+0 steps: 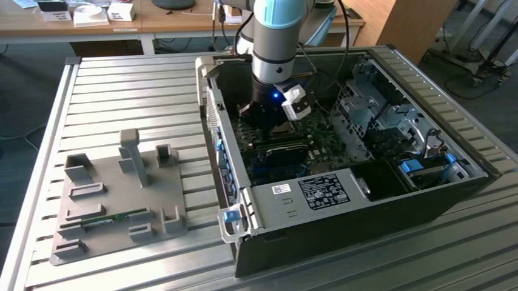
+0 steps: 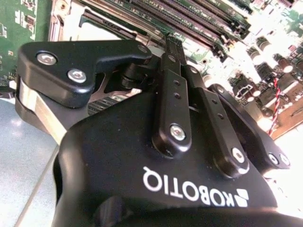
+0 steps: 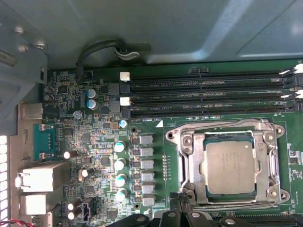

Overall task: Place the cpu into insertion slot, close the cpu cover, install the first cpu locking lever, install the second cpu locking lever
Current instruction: 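Install the second cpu locking lever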

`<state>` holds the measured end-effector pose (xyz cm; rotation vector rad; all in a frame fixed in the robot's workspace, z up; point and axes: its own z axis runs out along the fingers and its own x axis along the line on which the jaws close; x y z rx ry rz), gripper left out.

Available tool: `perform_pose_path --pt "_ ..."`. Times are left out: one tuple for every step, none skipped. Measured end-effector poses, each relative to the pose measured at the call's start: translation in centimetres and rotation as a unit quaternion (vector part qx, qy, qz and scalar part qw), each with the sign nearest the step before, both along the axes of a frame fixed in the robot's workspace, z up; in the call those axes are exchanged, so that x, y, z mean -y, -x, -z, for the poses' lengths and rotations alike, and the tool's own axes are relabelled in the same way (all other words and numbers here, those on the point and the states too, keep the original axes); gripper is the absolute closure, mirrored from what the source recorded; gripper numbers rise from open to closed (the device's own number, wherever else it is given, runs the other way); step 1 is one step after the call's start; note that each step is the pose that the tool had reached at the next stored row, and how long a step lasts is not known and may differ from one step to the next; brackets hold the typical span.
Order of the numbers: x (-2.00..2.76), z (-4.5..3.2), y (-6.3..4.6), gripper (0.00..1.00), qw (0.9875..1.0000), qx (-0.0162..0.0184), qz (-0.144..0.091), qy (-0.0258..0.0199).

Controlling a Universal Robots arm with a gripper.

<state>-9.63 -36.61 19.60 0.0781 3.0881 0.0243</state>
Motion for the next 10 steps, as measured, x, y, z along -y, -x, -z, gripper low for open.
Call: perform_pose_path --pt "0.0 0.04 0.0 0.9 1.0 0.0 0.0 0.0" --pt "0.0 0.09 0.01 0.9 1.0 0.0 0.0 0.0" --pt "0.0 0.13 0.01 0.9 1.0 0.0 0.0 0.0" --pt "0.0 0.18 0.02 0.9 1.0 0.0 0.0 -0.0001" --pt "0.0 0.2 0.02 0.9 1.0 0.0001 0.0 -0.0002" --pt "0.0 0.21 0.02 0.9 1.0 0.0001 0.0 -0.0002" --pt "0.0 0.2 0.02 0.9 1.0 0.0001 0.0 -0.0001" --pt "0.0 0.2 0.02 0.9 1.0 0.0001 0.0 -0.0001" --pt "0.0 0.2 0.02 0.9 1.0 0.0001 0.0 -0.0001" --pt "0.0 0.21 0.02 0.9 1.0 0.0001 0.0 -0.0001"
